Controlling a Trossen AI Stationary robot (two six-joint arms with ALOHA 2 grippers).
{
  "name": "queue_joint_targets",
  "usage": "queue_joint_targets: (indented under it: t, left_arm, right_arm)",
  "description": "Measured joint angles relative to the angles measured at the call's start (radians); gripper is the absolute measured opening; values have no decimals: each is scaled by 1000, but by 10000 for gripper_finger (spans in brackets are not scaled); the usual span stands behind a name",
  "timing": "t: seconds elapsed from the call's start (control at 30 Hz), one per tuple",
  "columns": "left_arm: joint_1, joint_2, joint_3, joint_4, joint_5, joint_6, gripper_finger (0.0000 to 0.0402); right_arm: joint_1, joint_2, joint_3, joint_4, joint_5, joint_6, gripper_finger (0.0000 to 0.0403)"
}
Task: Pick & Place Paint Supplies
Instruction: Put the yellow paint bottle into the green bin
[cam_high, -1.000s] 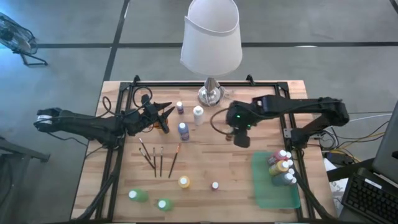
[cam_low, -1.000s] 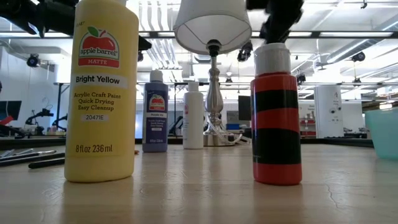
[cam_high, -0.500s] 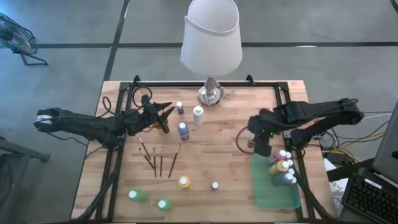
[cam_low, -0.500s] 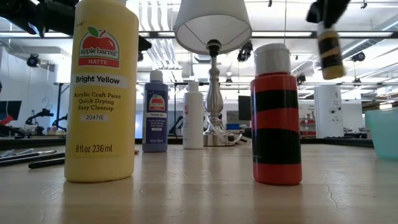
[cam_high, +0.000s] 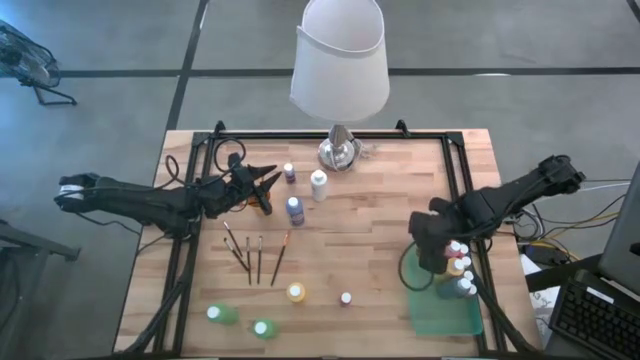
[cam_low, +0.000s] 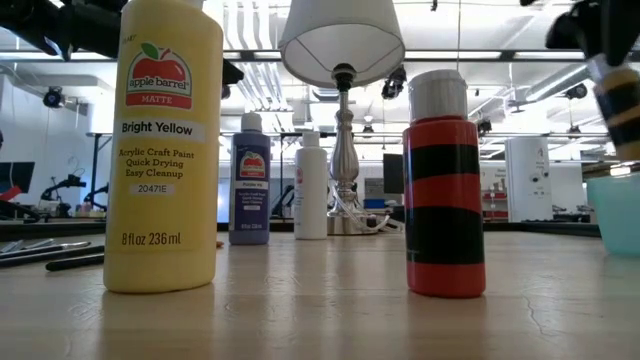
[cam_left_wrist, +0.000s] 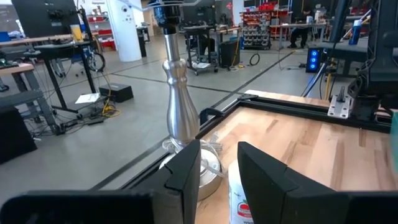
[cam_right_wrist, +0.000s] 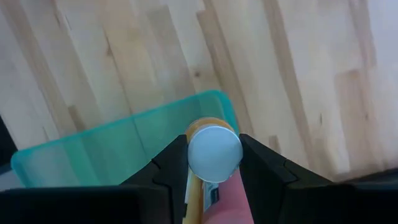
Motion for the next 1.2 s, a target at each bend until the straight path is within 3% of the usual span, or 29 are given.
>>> queue_joint_targets:
  t: [0.3,0.97,1.2]
  left_arm:
    - [0,0,0,-4,0,-48,113]
    - [-1,0,0,-2,4,-71,113]
    - [-1,0,0,-1,3,-76,113]
  right_arm:
    - [78,-1,-115,88,49,52,123]
    - [85,-37,-319,216,62,70,112]
    - [85,-43,-340,222,51,94,130]
